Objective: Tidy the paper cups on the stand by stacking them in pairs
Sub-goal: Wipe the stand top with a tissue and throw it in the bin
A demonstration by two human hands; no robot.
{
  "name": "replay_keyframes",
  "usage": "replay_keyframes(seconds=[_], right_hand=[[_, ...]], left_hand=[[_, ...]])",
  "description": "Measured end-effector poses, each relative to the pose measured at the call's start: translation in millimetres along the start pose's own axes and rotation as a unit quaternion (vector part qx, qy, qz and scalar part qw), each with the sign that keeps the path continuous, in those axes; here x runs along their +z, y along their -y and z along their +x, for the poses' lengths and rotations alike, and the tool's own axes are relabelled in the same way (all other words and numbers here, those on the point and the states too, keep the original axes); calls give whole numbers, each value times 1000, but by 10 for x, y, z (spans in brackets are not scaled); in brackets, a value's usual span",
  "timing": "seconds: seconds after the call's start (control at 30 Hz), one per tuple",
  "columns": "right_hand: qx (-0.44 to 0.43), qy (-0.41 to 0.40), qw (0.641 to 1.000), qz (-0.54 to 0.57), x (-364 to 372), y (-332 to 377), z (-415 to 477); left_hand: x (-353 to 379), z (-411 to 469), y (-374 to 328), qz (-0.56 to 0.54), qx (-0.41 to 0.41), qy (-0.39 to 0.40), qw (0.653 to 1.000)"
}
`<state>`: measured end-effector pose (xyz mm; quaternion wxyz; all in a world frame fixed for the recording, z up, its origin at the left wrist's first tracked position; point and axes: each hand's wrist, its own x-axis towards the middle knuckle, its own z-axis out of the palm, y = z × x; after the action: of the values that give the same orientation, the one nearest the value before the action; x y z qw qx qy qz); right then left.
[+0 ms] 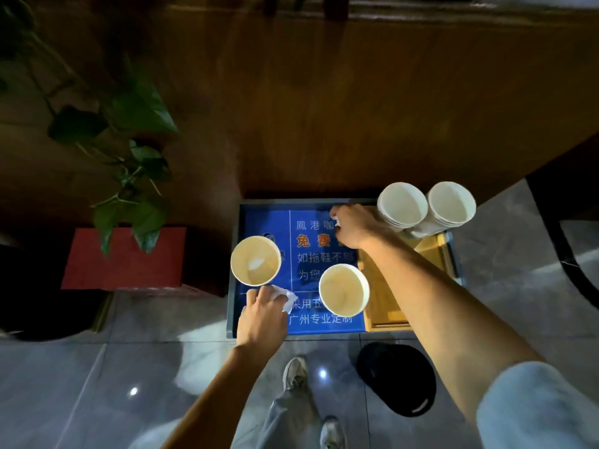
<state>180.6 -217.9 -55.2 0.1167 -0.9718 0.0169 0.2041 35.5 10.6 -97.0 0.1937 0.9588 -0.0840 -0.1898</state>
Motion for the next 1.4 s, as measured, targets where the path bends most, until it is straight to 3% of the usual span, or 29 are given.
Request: replay_keyframes(seconds=[0.17,0.63,1.07,1.23,1.4], right_hand=[[-46,24,997,-58,115,38,183],[-43,9,989,-144,84,41,-86],[-114,-83,990,0,-535,-97,-1120],[-126,-129,984,-1,-664,-452,-1792],[-74,-138,987,33,-530,-1036,-2508]], left_hand=[[46,3,27,13,-10,-30,999],[197,-167,131,-29,-11,-58,998],[204,-662,-43,-35,-38,-59,997],[274,-934,-523,-41,-11,-22,999],[530,-1125,-1228,-28,61,-14,998]])
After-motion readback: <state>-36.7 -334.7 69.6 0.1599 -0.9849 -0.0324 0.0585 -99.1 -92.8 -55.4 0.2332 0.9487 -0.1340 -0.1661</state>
